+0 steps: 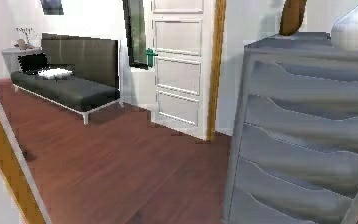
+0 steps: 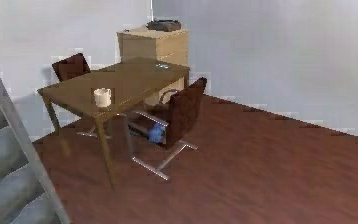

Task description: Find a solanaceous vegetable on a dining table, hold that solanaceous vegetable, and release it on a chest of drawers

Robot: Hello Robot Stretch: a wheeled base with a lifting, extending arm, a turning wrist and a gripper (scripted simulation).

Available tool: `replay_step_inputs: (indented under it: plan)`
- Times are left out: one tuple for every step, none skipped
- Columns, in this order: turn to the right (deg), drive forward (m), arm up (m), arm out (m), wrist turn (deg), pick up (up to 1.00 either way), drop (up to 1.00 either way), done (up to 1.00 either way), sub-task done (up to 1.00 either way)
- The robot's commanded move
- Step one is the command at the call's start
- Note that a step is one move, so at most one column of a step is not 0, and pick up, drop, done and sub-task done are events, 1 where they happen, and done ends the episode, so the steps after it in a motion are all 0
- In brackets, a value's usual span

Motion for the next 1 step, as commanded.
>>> replay_step_inputs:
  plan:
    - [0.0, 0.6, 0.0, 0.0, 0.0, 0.0, 0.0, 0.0, 0.0]
